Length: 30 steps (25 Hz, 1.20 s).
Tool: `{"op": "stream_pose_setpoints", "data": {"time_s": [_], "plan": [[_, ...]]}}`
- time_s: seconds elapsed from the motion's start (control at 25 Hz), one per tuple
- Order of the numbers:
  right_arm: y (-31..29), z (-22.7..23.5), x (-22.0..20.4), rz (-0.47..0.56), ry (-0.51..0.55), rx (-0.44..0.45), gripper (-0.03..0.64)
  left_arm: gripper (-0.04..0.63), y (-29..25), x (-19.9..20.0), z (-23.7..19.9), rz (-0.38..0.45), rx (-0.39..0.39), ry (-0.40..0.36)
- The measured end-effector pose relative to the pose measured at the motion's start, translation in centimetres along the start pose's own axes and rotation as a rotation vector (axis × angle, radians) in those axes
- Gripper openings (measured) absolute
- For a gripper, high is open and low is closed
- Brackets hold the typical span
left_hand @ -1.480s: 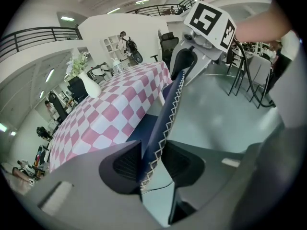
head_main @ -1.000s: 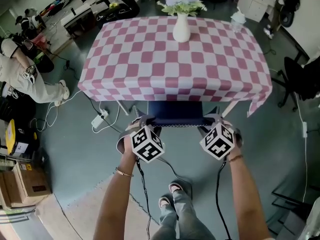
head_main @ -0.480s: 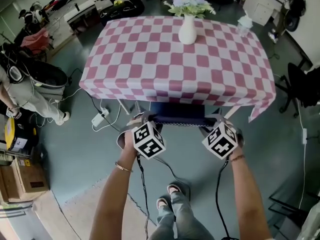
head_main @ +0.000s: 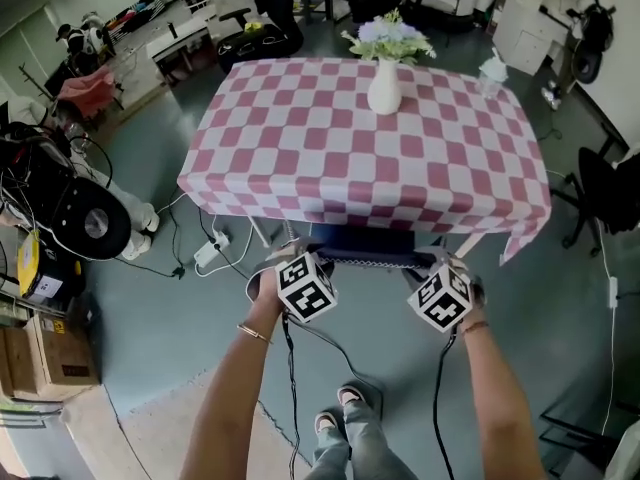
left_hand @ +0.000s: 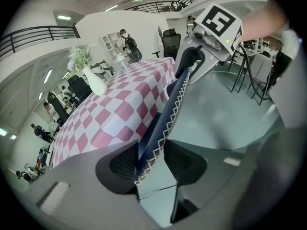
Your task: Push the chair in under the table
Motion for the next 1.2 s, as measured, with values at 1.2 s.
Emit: {"op": "stream_pose_setpoints", "data": {"time_s": [1.2], "plan": [[24.5, -3.7, 6.0, 0.542, -0.605, -0.522, 0.134, 0.158, 25.6, 1.8, 8.0, 0.727, 0.322, 0.536]]}}
Point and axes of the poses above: the fingertips, and each gripper's own axes: y backward along the fingers, z to its right, x out of its top, the point moved 4 cm from there along y, backward along the fingers, and after that the axes turned 7 degrees about -x, right-handed, at the moved point
